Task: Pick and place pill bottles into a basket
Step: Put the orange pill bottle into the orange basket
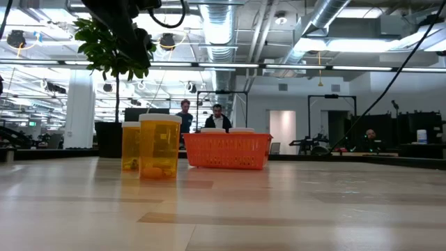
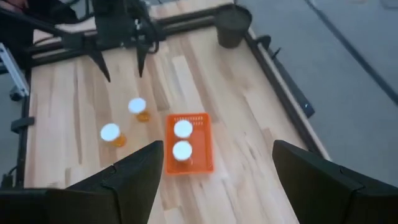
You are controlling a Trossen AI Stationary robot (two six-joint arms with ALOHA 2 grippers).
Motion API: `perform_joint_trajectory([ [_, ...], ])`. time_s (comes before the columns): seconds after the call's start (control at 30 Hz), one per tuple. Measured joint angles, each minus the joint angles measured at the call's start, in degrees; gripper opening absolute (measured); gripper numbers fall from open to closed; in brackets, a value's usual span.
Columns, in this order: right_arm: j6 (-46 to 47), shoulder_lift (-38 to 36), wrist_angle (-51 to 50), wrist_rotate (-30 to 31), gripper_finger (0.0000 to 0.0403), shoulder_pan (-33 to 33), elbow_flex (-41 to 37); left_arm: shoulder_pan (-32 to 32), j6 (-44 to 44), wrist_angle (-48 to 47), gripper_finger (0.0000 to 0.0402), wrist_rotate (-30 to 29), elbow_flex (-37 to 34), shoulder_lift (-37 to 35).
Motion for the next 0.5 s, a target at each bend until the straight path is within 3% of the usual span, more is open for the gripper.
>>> perform_joint_trajectory([
  [0.13,2.70,0.02,0.20,0.52,0.0297,2.19,-3.22,0.00,0.23,1.50,0.0298,-1.82,0.00,0.00],
  [0.33,6.78,-0.15,1.14,6.62,0.0297,6.28,-8.93,0.02,0.26,1.87,0.0298,-2.60,0.00,0.25],
  [0.5,8.70,-0.44,1.57,7.16,0.0297,9.17,-11.95,0.02,2.58,-1.11,0.0298,-2.05,0.00,2.22],
])
